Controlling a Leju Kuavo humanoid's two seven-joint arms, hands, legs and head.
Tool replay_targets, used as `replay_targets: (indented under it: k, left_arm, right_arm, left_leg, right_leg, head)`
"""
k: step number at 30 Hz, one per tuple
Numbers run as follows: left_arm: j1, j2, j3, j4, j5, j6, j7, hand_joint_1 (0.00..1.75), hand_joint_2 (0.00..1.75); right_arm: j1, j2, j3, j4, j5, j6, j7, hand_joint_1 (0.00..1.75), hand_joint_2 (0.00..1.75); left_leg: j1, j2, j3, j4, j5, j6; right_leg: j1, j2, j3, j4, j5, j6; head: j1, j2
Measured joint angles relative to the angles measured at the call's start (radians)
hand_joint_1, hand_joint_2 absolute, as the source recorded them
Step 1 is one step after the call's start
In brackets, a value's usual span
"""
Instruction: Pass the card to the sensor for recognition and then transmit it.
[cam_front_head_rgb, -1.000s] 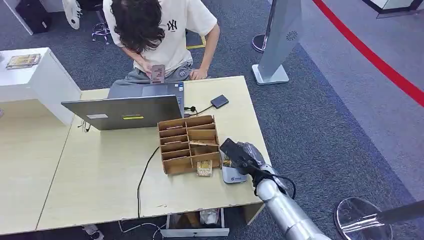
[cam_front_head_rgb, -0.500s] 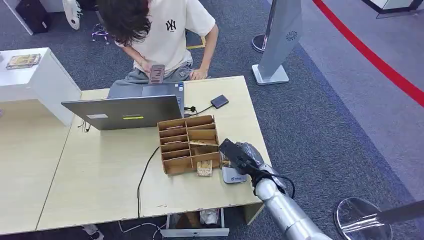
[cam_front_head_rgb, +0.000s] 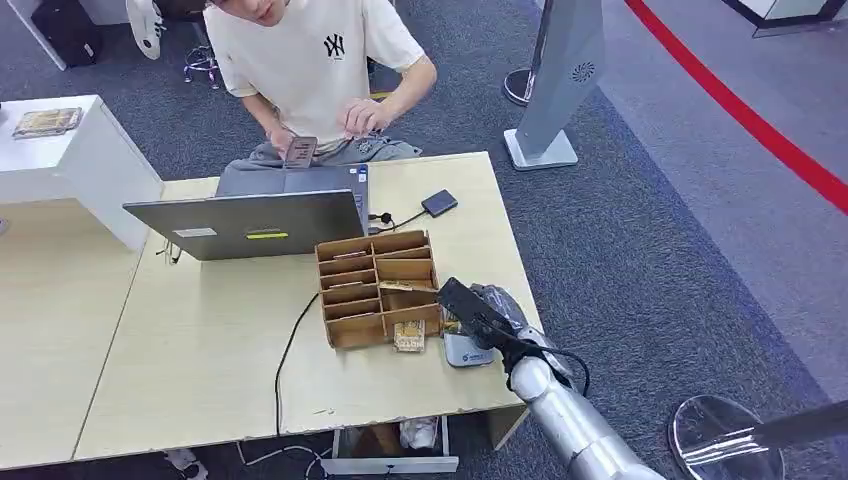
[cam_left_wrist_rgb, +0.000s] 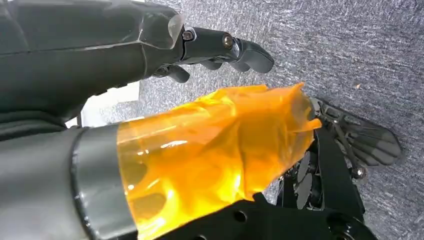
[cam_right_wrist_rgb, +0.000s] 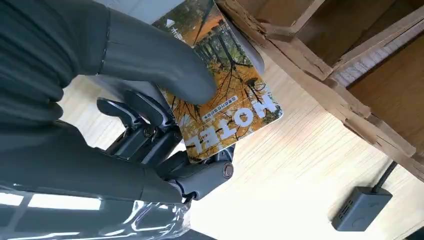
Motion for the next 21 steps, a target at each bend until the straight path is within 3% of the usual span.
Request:
replay_targets:
  k: [21]
  left_arm:
    - [0.0, 0.0, 0.0, 0.0, 0.0, -0.002, 0.002, 0.0, 0.0]
  right_arm:
    - [-0.007, 0.0, 0.007, 0.005, 0.001, 0.003, 0.0, 1.75, 1.75]
  left_leg:
    - [0.0, 0.0, 0.0, 0.0, 0.0, 0.0]
  right_leg:
    - [0.0, 0.001, 0.0, 0.0, 0.001, 0.001]
  head:
    - [0.0, 0.0]
